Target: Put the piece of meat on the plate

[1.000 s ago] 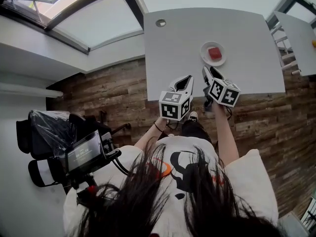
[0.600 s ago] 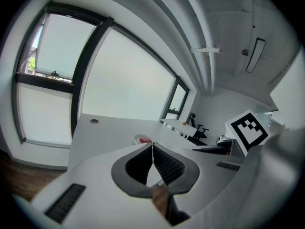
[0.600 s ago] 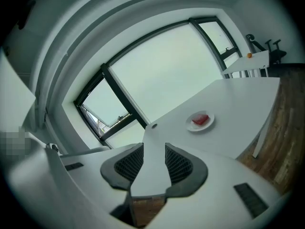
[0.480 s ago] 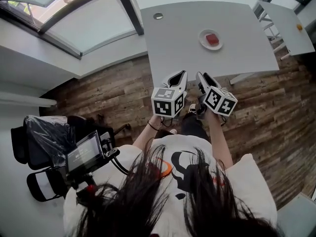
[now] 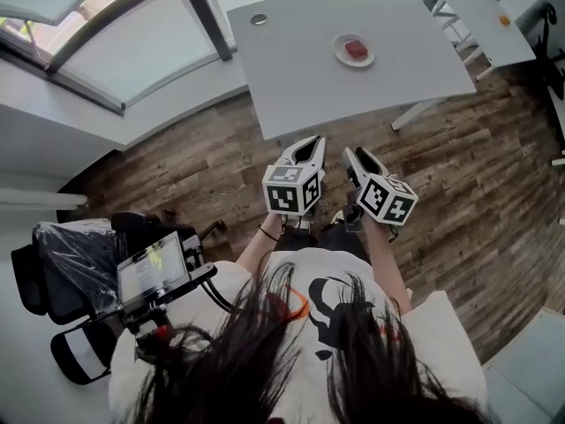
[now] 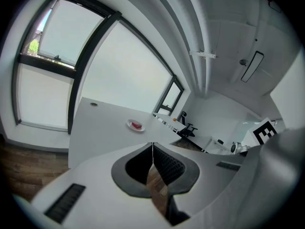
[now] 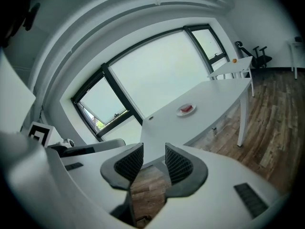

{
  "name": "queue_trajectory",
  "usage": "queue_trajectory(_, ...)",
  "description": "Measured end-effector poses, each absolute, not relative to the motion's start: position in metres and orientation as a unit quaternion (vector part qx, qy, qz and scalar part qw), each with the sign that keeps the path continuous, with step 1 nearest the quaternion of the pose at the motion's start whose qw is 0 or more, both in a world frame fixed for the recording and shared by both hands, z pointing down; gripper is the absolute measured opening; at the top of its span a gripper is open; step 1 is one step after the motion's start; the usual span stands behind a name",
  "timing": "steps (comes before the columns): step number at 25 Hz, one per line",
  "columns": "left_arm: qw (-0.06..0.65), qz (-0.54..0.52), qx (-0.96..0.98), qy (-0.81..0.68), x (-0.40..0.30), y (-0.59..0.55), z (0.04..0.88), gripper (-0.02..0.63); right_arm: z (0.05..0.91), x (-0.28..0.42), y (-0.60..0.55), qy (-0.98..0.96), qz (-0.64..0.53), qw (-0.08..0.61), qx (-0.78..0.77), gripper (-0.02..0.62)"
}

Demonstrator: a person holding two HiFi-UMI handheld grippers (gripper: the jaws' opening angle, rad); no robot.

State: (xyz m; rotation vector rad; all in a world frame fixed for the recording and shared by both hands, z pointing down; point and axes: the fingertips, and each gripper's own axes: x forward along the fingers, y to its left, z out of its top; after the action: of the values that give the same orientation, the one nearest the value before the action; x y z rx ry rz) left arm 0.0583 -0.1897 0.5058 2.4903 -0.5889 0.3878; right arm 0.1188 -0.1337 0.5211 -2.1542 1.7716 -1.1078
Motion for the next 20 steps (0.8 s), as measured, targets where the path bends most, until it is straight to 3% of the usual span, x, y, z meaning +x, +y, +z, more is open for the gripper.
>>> queue_trajectory(20,0.281,0.166,0.928,-0.180,0.079,-0.041,0.504,0.009,0.538,0.130,0.021,0.545,-0.397,0.118,-0.729,0.149)
